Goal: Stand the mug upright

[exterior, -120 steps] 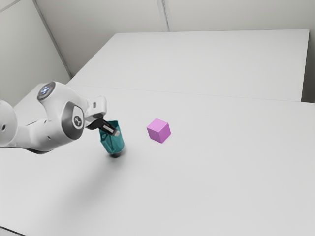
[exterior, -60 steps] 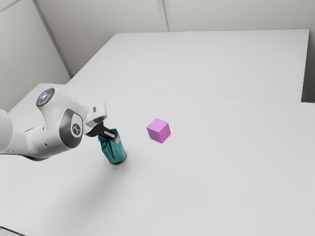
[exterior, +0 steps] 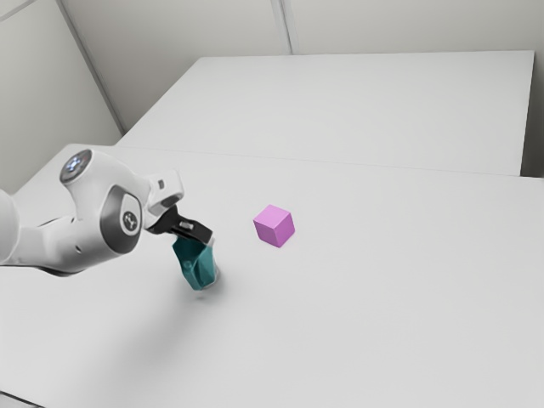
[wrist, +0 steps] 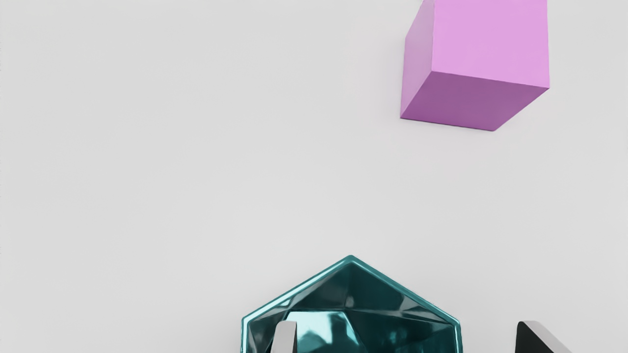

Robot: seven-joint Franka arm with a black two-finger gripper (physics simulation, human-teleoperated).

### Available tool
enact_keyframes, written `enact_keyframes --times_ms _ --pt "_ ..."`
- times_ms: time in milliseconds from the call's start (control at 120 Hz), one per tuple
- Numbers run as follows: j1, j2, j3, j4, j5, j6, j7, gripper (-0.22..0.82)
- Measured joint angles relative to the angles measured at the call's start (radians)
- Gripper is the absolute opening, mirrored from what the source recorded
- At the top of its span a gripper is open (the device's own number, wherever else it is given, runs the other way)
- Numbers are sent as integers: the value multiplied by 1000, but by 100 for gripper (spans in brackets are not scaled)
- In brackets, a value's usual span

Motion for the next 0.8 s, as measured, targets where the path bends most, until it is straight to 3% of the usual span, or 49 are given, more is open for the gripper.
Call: enact_keyframes --times_ms 217,383,467,625,800 --pt "2 -50 3 89 25 -173 -25 54" --pt "0 180 22 554 191 -444 -44 57" --pt "-33 250 66 709 258 -572 -54 58" --pt "-26 217 91 861 369 -805 -86 60" --pt "3 191 92 954 412 -979 -114 60"
